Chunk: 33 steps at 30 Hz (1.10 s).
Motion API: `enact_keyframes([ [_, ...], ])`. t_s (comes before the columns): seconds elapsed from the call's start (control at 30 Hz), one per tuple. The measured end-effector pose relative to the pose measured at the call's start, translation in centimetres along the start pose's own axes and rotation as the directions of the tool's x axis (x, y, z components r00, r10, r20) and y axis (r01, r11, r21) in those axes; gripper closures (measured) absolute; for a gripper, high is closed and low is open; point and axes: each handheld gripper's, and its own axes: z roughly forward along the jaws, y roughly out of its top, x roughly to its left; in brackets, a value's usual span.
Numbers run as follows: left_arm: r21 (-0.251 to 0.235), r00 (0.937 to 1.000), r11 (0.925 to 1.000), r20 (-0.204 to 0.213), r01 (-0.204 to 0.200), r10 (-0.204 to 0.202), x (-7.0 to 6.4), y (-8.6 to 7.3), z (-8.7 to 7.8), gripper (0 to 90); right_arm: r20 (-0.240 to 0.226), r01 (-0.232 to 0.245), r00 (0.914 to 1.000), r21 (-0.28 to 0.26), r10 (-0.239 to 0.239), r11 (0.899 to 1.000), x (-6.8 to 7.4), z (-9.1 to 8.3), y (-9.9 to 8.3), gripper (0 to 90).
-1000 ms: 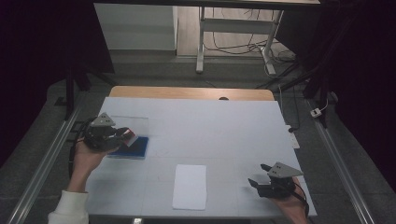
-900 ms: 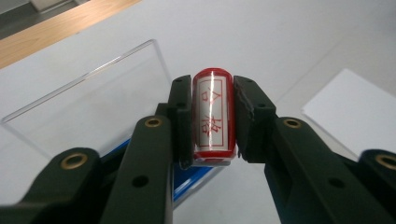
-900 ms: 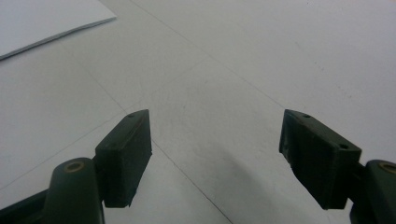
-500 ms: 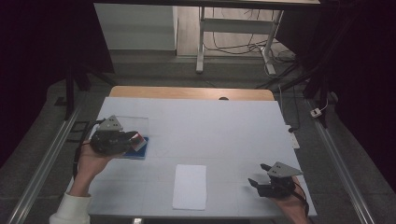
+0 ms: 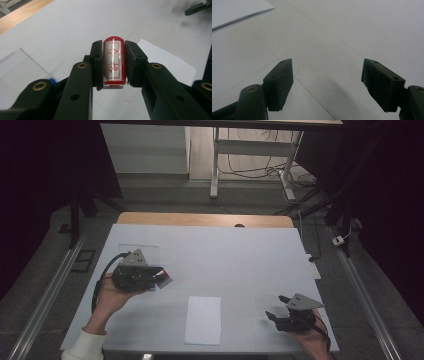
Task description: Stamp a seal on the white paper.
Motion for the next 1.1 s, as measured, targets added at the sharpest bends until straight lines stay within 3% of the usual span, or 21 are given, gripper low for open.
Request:
enact_keyframes([
  [0.43, 0.038, 0.9972, 0.998, 0.057, -0.051, 0.049, -2.0, 0.7, 2.3, 70.1, 0.001, 0.013, 0.9999, 0.005, -0.013, 1.0, 0.1, 0.1, 0.1, 25.0],
  [0.8, 0.066, 0.986, 0.9939, 0.147, -0.088, 0.078, -3.9, 1.1, 4.9, 70.1, 0.0, 0.009, 1.0, 0.006, -0.009, 1.0, 0.1, 0.1, 0.0, 25.1],
  [1.1, 0.081, 0.9761, 0.9899, 0.194, -0.116, 0.099, -4.9, 1.3, 6.1, 70.1, -0.001, 0.012, 0.9999, 0.014, -0.012, 1.0, 0.1, 0.2, -0.1, 25.1],
])
